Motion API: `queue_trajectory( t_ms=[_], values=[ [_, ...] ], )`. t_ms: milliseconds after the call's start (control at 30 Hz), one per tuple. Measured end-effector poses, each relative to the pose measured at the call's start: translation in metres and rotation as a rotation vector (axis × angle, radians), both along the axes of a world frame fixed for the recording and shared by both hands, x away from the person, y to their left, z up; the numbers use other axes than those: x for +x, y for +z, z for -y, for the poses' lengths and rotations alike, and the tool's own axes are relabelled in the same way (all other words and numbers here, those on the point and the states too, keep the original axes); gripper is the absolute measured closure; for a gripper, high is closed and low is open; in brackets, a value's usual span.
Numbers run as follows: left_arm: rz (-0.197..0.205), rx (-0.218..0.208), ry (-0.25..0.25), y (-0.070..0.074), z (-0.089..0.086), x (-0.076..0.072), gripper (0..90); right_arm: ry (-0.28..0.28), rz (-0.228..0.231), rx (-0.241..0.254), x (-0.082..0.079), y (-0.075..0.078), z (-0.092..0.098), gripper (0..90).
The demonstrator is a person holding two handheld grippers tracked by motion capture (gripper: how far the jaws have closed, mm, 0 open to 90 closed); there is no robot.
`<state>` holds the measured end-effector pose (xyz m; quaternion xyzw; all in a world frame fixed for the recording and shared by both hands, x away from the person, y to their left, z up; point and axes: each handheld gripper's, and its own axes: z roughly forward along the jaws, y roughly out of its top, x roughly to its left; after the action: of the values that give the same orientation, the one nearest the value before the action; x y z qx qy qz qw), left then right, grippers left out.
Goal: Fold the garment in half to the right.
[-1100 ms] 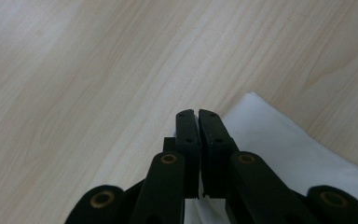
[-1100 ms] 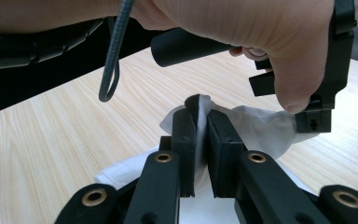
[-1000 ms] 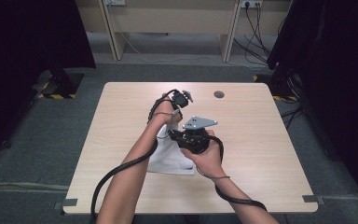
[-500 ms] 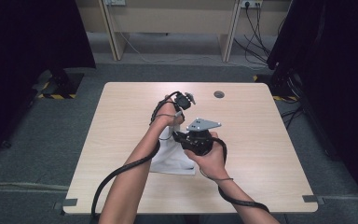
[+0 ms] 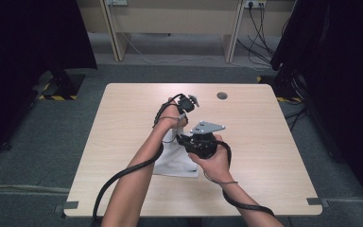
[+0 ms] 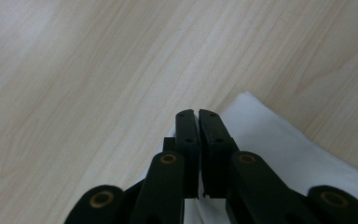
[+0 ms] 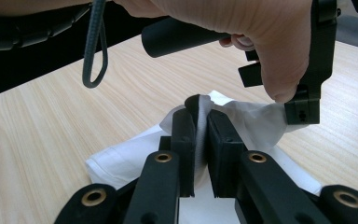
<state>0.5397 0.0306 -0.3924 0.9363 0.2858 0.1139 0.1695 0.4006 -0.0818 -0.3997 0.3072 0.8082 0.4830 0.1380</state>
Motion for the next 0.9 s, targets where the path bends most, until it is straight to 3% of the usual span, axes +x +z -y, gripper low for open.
queue_trajectory(
  t_ms=[900],
  values=[
    [-0.018,0.001,-0.006,-0.011,0.008,0.000,86.0,-0.010,-0.017,-0.013,-0.002,-0.012,0.008,82.5]
  ],
)
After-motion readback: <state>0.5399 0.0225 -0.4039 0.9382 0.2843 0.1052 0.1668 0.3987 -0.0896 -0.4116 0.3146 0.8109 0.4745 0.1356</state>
